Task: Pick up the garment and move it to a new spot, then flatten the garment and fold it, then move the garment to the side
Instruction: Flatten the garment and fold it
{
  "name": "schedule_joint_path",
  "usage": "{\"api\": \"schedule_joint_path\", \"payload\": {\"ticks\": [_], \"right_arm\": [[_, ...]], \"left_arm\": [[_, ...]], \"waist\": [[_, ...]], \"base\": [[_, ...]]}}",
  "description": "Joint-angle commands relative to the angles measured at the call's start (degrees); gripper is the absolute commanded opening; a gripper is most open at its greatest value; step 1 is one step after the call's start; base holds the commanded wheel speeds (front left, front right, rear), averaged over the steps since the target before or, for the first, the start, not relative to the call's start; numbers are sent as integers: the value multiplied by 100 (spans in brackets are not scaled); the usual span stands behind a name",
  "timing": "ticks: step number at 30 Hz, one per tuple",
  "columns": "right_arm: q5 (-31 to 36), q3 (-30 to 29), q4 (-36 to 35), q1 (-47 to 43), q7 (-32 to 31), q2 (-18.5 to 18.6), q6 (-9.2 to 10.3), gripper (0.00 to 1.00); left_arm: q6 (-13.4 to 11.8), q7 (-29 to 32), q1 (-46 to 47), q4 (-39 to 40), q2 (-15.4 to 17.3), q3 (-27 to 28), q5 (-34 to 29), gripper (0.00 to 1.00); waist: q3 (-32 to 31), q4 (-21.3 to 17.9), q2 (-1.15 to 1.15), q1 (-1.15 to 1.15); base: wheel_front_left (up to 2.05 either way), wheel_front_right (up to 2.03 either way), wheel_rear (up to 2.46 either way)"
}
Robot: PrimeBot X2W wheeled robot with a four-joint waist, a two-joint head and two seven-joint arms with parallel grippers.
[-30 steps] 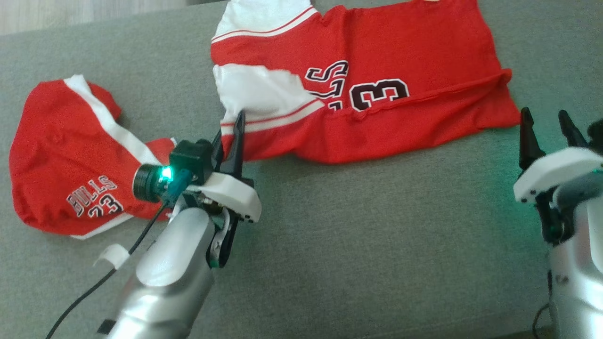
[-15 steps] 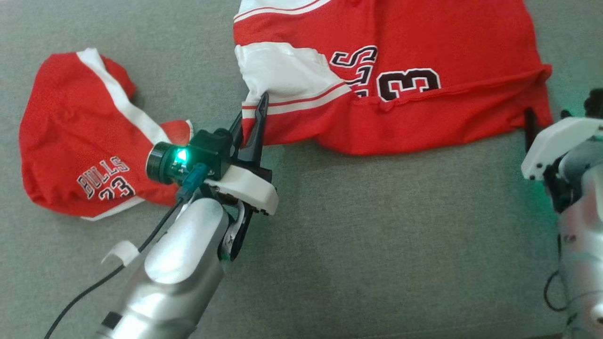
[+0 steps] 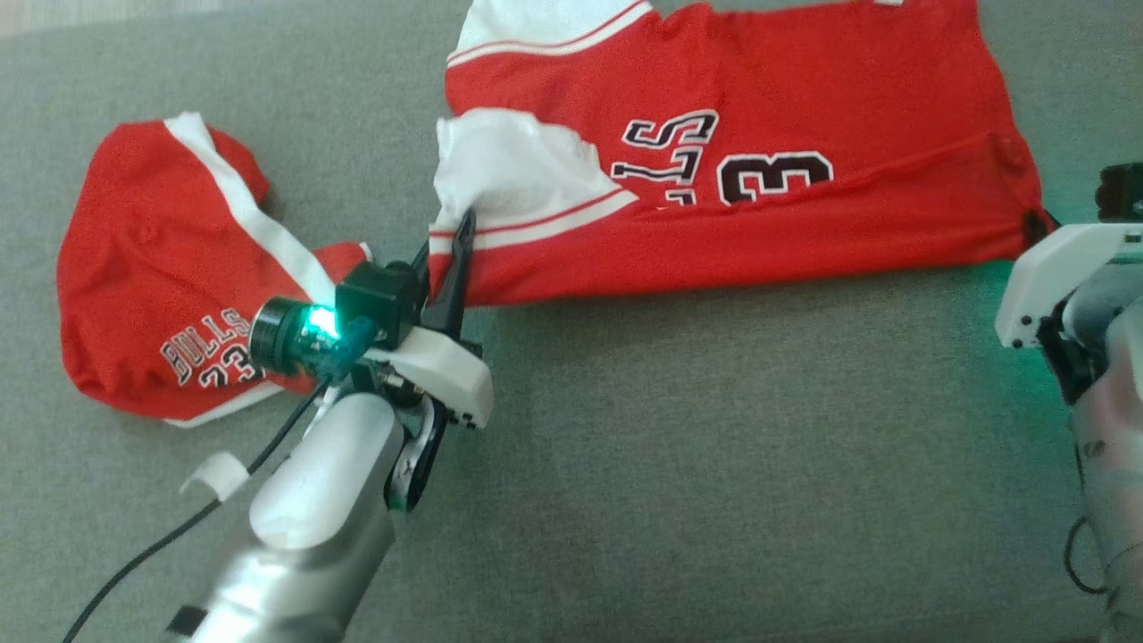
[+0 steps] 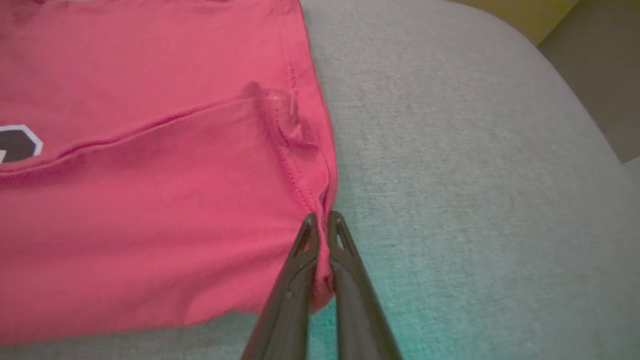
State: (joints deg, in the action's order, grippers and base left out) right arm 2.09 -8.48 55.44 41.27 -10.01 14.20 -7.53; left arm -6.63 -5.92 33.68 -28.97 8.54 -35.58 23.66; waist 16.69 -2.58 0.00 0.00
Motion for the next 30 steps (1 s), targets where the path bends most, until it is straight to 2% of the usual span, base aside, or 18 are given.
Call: {"api": "schedule_joint_path", "payload": {"ticks": [1, 11, 17, 23, 30], "right_arm": [[-44, 147, -123, -20, 46, 192, 4, 0], [-489, 731, -230, -450, -328, 597, 4, 0], [-896, 977, -637, -1044, -708, 781, 4, 0], [-1243, 898, -1302, -1785, -1020, 896, 4, 0], [-1330, 554, -2068, -2451, -1294, 776, 4, 0]], "left_arm": [[-47, 24, 41, 101, 181, 165, 38, 0], [-35, 411, -391, -118, 258, 5, 179, 0], [-51, 737, -818, -98, 307, -154, 267, 0], [-160, 998, -1242, 109, 355, -276, 336, 0], [-248, 1138, -1472, 258, 353, -375, 366, 0]], "waist": [[-154, -66, 0, 0], [-860, -169, 0, 0], [-1284, -208, 0, 0], [-1489, -254, 0, 0], [-1515, -278, 0, 0]], "base": [[0, 0, 0], [0, 0, 0], [0, 0, 0], [0, 0, 0], [0, 0, 0]]}}
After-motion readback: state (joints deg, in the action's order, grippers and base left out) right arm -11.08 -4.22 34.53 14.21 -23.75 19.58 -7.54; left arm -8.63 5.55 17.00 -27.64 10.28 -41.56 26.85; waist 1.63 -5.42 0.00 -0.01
